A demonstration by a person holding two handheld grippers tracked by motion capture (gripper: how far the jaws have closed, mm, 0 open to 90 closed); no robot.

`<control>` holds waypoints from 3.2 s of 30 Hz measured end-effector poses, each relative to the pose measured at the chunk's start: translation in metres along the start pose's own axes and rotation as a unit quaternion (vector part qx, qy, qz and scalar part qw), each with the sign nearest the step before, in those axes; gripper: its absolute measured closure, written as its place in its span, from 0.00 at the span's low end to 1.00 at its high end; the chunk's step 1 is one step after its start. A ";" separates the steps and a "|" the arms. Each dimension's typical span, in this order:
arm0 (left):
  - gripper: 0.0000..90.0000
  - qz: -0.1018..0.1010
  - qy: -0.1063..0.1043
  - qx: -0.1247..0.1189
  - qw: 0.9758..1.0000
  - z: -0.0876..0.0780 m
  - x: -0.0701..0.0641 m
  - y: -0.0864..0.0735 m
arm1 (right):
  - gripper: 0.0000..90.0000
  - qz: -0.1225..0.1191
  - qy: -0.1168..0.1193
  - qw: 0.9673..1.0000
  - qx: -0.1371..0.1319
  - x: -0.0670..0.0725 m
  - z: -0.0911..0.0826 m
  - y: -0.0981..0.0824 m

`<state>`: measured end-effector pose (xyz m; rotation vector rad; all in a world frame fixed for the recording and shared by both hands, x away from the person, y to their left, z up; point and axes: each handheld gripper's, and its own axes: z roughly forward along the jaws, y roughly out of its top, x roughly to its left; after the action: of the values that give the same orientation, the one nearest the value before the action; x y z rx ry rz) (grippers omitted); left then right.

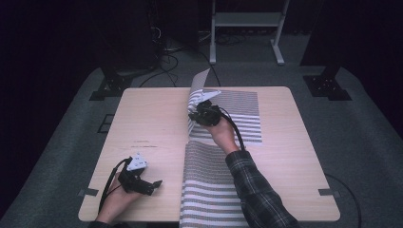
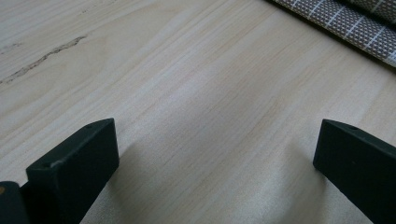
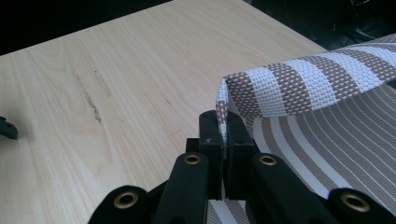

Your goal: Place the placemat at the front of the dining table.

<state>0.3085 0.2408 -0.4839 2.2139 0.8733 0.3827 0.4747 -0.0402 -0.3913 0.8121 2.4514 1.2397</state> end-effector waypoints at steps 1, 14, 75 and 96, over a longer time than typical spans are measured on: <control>0.00 0.000 0.000 0.000 1.000 0.000 0.000 0.000 | 0.98 -0.002 0.004 1.000 0.001 0.002 0.004 0.001; 0.00 0.002 0.000 -0.001 1.000 0.000 0.000 0.000 | 0.89 -0.012 0.039 0.999 0.014 0.029 0.037 0.008; 0.00 -0.034 0.002 -0.021 0.999 -0.006 0.010 0.013 | 0.00 0.119 -0.142 0.979 0.079 -0.097 -0.067 -0.162; 0.00 -0.022 0.029 -0.026 0.999 0.046 0.066 0.098 | 0.00 0.119 -0.137 0.981 0.068 -0.096 -0.066 -0.166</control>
<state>0.4254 0.2118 -0.4450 2.1425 0.9314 0.4461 0.4614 -0.2191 -0.4861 1.2542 2.2823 0.9621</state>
